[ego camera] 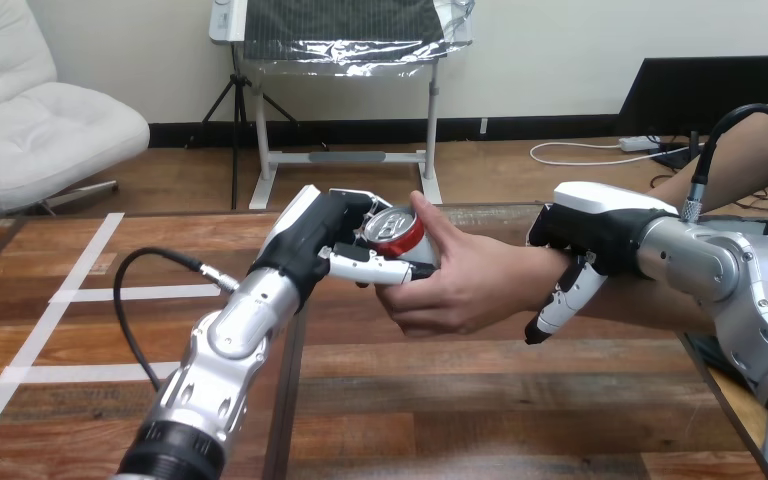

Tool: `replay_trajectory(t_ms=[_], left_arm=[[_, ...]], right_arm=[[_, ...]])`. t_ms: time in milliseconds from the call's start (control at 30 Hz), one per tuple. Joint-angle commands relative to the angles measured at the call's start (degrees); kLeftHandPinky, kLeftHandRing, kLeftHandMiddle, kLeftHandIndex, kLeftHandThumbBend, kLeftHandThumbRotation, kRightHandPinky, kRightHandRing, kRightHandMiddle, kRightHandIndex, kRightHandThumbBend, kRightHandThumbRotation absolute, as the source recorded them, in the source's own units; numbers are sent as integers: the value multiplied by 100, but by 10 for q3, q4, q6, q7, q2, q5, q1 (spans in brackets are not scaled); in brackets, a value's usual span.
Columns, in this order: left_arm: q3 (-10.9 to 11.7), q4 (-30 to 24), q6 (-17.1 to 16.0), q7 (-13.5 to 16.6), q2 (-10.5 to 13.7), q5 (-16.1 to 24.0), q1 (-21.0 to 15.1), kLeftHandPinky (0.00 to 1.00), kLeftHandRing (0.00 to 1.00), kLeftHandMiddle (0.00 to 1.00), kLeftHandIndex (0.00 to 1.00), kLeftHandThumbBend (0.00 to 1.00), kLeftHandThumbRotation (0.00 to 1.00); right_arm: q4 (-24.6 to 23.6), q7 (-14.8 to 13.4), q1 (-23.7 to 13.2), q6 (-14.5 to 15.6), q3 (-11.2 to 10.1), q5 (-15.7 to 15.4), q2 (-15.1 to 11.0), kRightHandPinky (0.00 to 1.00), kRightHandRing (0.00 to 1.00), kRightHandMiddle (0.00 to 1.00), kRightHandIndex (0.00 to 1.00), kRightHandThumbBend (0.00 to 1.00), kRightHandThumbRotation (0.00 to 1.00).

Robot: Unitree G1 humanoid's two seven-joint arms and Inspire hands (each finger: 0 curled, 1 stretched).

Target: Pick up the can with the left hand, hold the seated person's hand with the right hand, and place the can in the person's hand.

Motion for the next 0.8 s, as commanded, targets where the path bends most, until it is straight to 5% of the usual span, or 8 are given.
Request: replay_trajectory(t_ms=[0, 767], left_arm=[[-14, 0, -27, -1, -28, 5, -79, 30, 36, 42, 45, 67, 0], [-16, 12, -41, 5, -47, 6, -108, 28, 34, 40, 43, 66, 0]], right_arm=[[-19, -10, -38, -1, -4, 15, 28, 22, 28, 34, 36, 84, 18], [-28, -10, -29, 2, -2, 16, 29, 24, 30, 36, 37, 83, 18]])
